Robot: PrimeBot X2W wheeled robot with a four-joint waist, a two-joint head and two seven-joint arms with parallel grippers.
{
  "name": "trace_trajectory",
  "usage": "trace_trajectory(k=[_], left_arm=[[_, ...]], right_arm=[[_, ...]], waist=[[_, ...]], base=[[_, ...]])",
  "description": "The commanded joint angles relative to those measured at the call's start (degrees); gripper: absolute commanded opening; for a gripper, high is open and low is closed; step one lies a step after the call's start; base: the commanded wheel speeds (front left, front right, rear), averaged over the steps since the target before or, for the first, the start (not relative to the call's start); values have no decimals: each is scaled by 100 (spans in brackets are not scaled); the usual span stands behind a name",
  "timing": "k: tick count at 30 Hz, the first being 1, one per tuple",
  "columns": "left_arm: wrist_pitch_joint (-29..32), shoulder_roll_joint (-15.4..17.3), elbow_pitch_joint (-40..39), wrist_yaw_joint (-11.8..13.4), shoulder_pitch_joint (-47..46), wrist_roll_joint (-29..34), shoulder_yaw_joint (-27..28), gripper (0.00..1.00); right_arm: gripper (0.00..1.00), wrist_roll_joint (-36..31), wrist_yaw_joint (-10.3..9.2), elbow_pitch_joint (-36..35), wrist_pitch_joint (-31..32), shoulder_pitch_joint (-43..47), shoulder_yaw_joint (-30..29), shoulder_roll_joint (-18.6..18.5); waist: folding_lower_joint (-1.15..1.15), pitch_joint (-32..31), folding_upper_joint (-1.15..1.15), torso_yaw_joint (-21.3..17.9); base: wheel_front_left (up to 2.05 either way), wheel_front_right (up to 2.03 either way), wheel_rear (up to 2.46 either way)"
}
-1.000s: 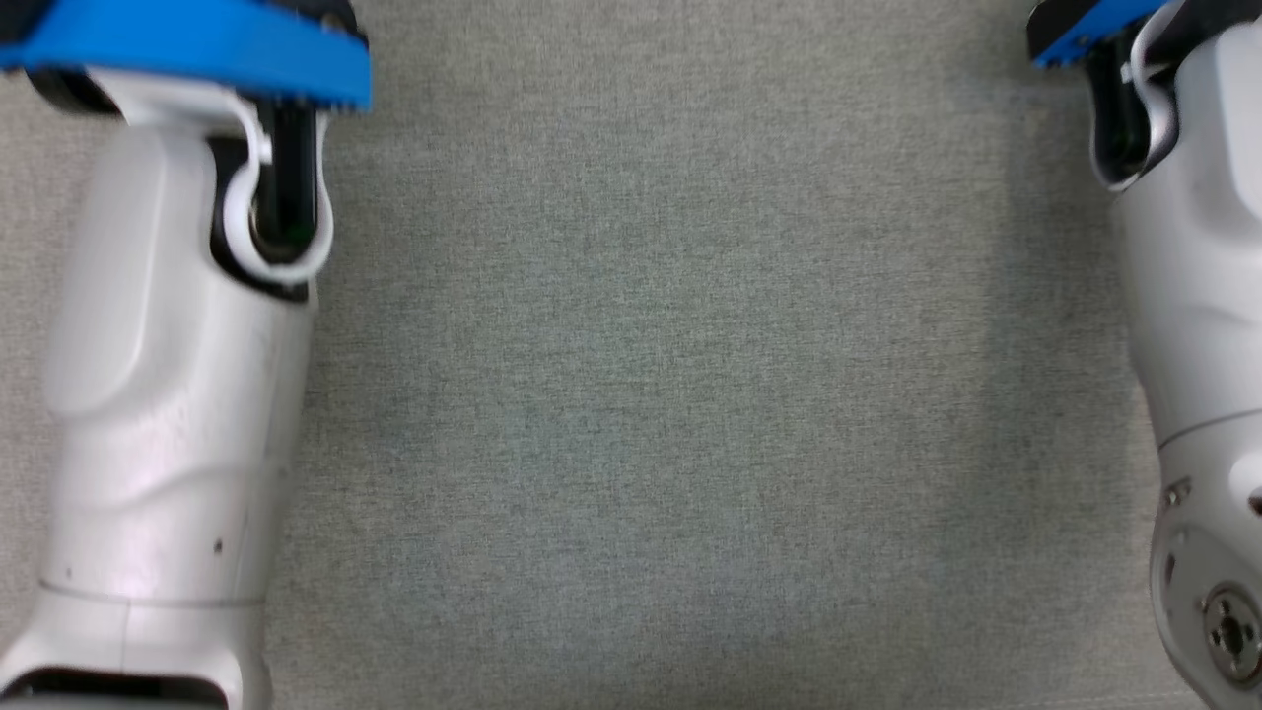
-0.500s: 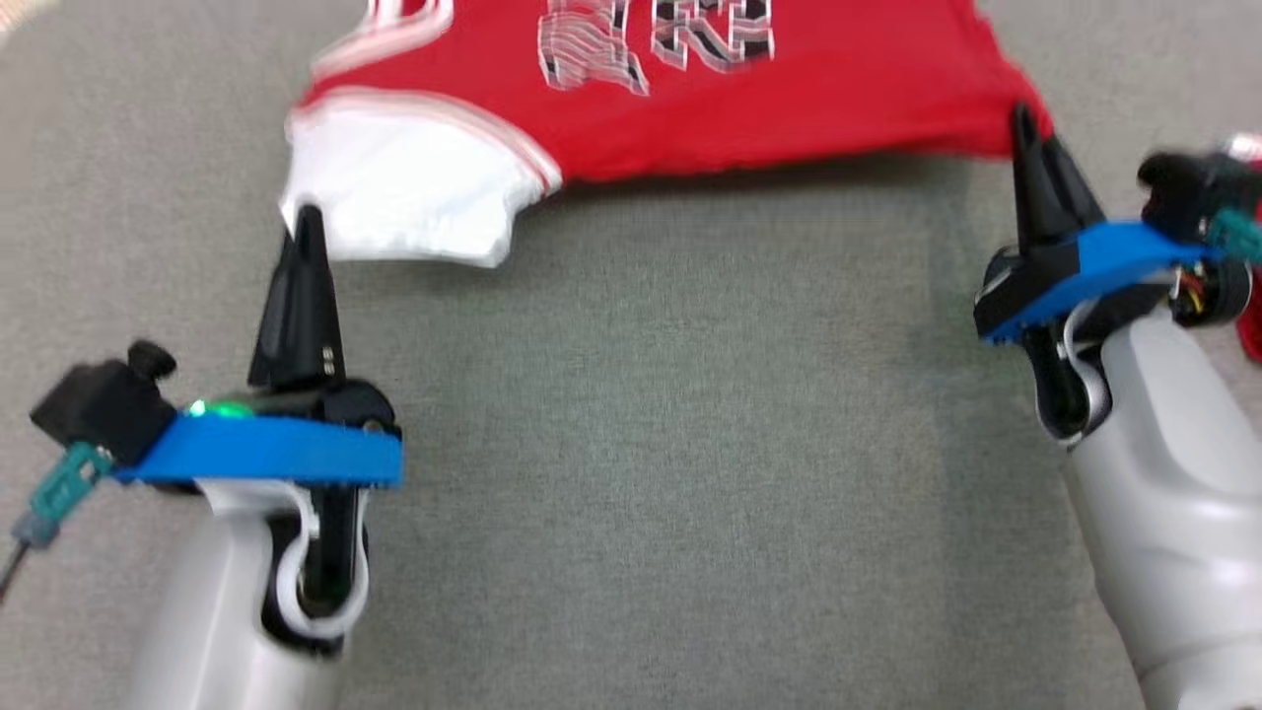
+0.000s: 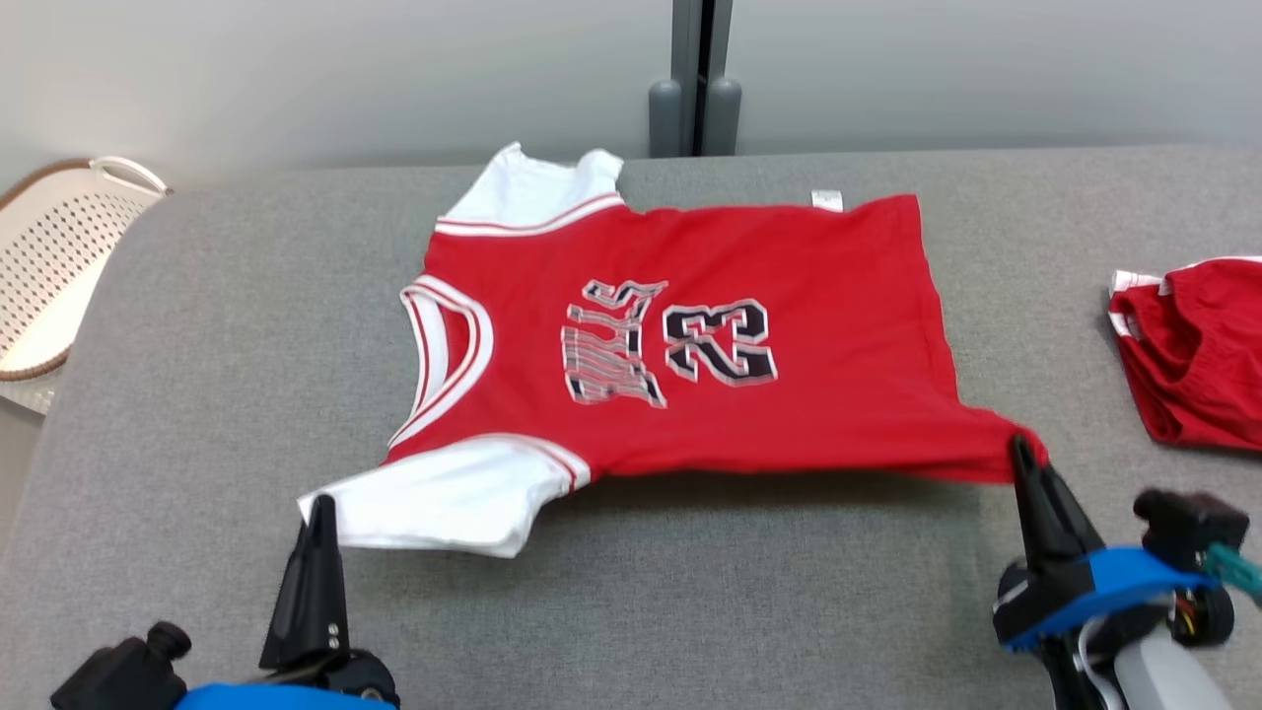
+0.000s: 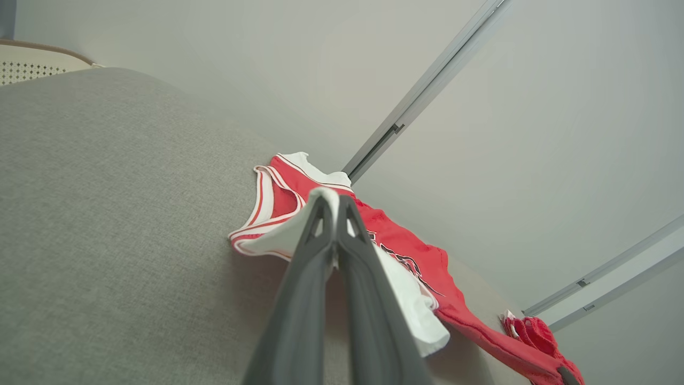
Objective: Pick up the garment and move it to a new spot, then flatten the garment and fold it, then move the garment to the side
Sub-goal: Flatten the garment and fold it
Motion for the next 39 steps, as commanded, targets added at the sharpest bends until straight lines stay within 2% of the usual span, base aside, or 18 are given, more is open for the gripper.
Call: trace_trajectory(k=[1,7,11,21,29,39], left_arm=[[40,12,-112,50,108,-12,-26,0],[246,77,-480,222,621,-2,-132,0],[439,132,-472,236,792,-57,-258,0],[404,166,179,187,361,111,-322,0],[280,59,634,-2,-769,245,-385,0],[3,-57,2144,-350,-2729,513,-437,0]], right_arm=[[0,49,2,-156,32,255,-48,8],[0,-105,2,-1048,383,1294,-352,151],[0,-251,3,-1451,690,1726,-522,352],[0,-530,3,-1251,892,1524,-583,613],[0,-266,3,-974,801,1027,-586,684],[0,-133,3,-615,598,78,-537,710]], waist=[[2,-85,3,-18],[2,-239,3,27],[2,-247,3,0],[2,-2,3,-121],[2,318,3,-135],[2,832,3,-308]], base=[[0,0,0],[0,0,0],[0,0,0],[0,0,0],[0,0,0],[0,0,0]])
